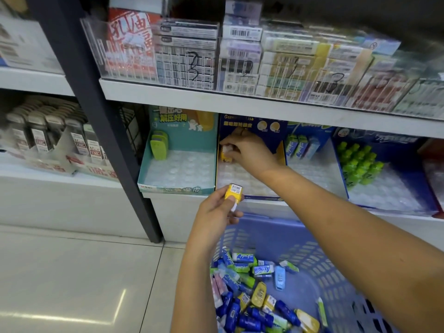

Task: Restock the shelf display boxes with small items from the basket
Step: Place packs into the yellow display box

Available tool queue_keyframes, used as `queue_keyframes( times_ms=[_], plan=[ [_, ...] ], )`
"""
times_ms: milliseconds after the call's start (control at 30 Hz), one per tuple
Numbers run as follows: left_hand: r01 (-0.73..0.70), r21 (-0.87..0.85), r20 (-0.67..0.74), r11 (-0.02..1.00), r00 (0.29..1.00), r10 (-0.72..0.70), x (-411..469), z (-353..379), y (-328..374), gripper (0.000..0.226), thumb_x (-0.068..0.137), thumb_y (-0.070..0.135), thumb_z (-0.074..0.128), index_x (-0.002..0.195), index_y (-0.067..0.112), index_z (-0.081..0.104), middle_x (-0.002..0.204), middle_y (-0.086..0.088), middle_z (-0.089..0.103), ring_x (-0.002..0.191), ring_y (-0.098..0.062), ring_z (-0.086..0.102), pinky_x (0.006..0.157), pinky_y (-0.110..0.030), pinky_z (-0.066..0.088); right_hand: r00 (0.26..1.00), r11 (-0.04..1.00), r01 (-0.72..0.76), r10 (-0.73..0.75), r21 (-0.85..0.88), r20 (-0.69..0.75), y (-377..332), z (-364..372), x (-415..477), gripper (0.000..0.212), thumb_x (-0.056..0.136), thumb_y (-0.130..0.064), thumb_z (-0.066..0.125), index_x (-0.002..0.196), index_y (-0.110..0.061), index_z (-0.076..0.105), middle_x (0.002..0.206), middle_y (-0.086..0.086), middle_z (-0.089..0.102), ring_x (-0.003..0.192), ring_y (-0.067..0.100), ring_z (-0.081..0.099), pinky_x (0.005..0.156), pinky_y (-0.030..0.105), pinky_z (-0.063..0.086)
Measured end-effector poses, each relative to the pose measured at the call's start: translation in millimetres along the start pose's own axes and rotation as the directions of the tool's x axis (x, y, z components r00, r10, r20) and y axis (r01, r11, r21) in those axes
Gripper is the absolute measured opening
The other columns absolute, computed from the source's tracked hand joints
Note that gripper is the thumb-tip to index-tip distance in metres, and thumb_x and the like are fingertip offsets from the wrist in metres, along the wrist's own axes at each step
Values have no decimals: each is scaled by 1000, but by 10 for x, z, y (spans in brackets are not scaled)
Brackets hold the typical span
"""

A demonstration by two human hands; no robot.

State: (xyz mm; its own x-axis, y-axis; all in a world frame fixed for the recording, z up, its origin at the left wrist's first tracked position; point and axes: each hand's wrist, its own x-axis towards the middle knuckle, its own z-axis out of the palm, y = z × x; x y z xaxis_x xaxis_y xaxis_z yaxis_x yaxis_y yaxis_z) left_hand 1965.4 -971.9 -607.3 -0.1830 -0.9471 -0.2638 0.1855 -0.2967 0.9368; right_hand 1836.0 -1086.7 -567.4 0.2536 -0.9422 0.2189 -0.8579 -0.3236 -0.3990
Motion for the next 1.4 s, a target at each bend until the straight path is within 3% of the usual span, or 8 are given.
queue_keyframes(
  times_ms=[167, 367, 533, 667, 833, 933, 1033, 1400],
  plan=[
    [10, -35, -12, 999, 1000, -11, -19, 19, 15, 31, 99, 11, 45, 128, 12, 56, 111, -8, 69, 68, -11, 61, 60, -18, 52, 995, 994, -57, 64, 95, -77, 29, 95, -40, 29, 88, -12, 61, 116, -6, 64, 104, 8, 50, 94, 18, 52, 70, 20, 33],
    [6, -206, -62, 979, 998, -19, -65, 42, 116, 19, 97, 5, 46, 105, 7, 63, 94, -11, 72, 69, -14, 69, 62, -20, 55, 999, 989, 25, -21, -149, 25, -98, -99, -127, 43, 93, -16, 54, 136, -21, 49, 129, 8, 40, 117, 23, 42, 95, 25, 36],
    [-84, -351, -178, 933, 984, 21, -72, 79, 182, 15, 95, 2, 49, 98, 7, 63, 89, -10, 73, 81, -21, 72, 76, -26, 59, 987, 973, 162, -161, 166, -22, -235, -248, -852, 43, 86, -7, 51, 124, -27, 55, 113, -8, 46, 91, -6, 48, 76, 7, 37],
    [-89, -344, -148, 935, 988, 39, -78, 151, 205, 19, 95, 4, 48, 108, 0, 62, 94, -17, 70, 86, -25, 72, 76, -28, 59, 972, 968, 231, -234, 92, 18, -233, -252, -1191, 41, 85, -22, 66, 125, -23, 56, 125, -7, 47, 110, 4, 49, 93, 17, 42],
    [-83, -299, -142, 951, 989, 41, -53, 299, 234, 26, 99, 15, 42, 106, 5, 66, 88, -11, 73, 87, -20, 71, 77, -27, 58, 933, 933, 336, -348, -131, -89, -189, -333, -1076, 26, 87, -14, 62, 112, -7, 62, 112, 8, 61, 94, 22, 61, 74, 32, 52],
    [-197, 201, -176, 959, 956, 234, -5, 277, 165, 34, 100, 28, 40, 124, 14, 59, 113, 1, 67, 106, -9, 60, 91, -20, 45, 965, 985, 173, -173, -19, -195, -94, -396, -850, 29, 93, -25, 56, 120, -13, 55, 105, 7, 65, 90, 18, 61, 76, 24, 47],
    [-250, 729, -16, 638, 925, 381, 37, 246, 29, 35, 97, 22, 48, 130, 17, 56, 135, -3, 53, 132, -10, 37, 94, -16, 31, 976, 990, 3, 27, 138, -218, 59, -404, -589, 29, 93, -23, 56, 121, -13, 55, 106, 7, 66, 93, 22, 63, 83, 35, 52],
    [-274, 848, 60, 454, 900, 431, 109, 231, -77, 37, 91, 13, 54, 128, 14, 58, 132, -6, 52, 134, -9, 32, 98, -15, 30, 994, 999, -27, 22, -40, -107, 287, -41, -258, 24, 92, -16, 54, 116, -11, 55, 109, 14, 56, 98, 29, 56, 79, 34, 47]
  ],
)
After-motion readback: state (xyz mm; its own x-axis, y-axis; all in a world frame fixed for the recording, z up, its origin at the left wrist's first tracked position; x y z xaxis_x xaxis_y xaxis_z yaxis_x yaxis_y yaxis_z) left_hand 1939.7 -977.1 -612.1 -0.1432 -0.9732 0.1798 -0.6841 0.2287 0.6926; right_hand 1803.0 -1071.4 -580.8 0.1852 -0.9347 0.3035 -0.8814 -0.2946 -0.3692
